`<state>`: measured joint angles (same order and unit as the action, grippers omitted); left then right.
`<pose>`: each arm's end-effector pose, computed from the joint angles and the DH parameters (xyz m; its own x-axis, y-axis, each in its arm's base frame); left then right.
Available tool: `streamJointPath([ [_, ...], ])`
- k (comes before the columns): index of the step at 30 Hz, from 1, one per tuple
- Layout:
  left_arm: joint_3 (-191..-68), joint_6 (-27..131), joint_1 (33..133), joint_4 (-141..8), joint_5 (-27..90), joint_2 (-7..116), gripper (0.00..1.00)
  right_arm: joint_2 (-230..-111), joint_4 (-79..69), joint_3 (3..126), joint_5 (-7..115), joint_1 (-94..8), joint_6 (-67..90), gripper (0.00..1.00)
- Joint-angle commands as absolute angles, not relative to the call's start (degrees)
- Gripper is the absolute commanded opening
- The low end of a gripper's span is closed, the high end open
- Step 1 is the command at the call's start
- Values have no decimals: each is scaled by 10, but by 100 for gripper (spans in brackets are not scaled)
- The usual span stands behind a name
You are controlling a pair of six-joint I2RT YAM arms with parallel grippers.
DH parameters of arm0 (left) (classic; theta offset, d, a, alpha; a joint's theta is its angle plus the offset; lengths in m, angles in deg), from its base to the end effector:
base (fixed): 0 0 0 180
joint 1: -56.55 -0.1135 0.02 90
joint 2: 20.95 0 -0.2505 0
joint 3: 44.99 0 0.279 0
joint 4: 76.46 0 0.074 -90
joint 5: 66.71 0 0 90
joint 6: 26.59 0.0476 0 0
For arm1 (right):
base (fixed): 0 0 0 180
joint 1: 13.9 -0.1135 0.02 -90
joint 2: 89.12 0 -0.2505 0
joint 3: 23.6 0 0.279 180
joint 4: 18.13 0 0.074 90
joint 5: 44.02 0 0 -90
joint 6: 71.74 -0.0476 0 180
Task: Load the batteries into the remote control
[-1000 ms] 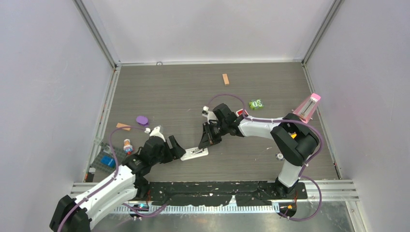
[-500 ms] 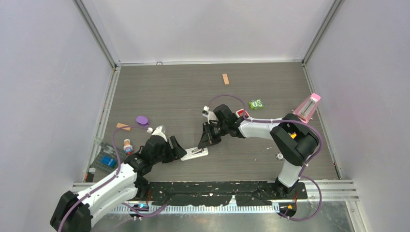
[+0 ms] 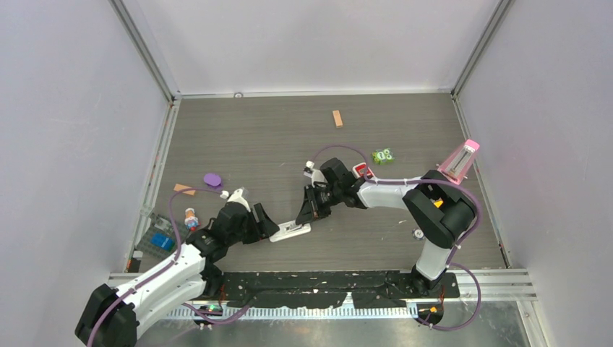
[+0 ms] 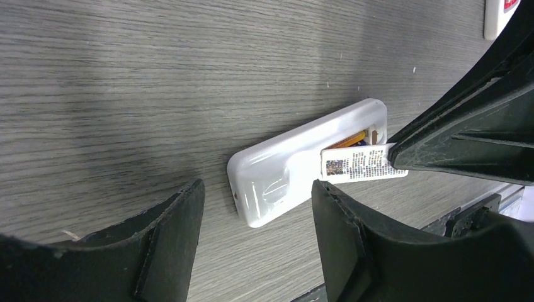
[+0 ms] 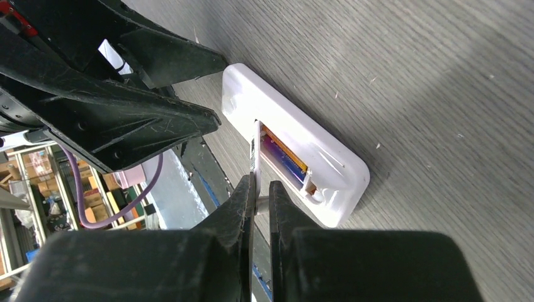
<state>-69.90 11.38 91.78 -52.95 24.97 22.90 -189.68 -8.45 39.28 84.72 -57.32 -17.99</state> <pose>0.1568 -0.1124 0.1144 -0.8077 -0.3943 -0.4384 -0.0690 0.8016 -0.5939 0.2425 0.2705 0.1075 -0.9300 -0.2450 -0.2741 -0.3647 0.5209 0.7718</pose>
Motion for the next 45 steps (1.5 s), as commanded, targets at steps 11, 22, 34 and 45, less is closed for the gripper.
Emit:
streamJointPath([
  [11, -692, 122, 916, -536, 271, 256, 63, -1920, -97, 394, 845, -582, -188, 8],
  [22, -687, 119, 917, -538, 266, 251, 63, -1903, -61, 408, 816, -593, -182, 23],
  [34, -687, 123, 916, -522, 252, 232, 66, -1873, -19, 423, 787, -593, -180, 43],
  [45, -688, 125, 917, -514, 246, 226, 68, -1854, 14, 434, 771, -593, -168, 41],
])
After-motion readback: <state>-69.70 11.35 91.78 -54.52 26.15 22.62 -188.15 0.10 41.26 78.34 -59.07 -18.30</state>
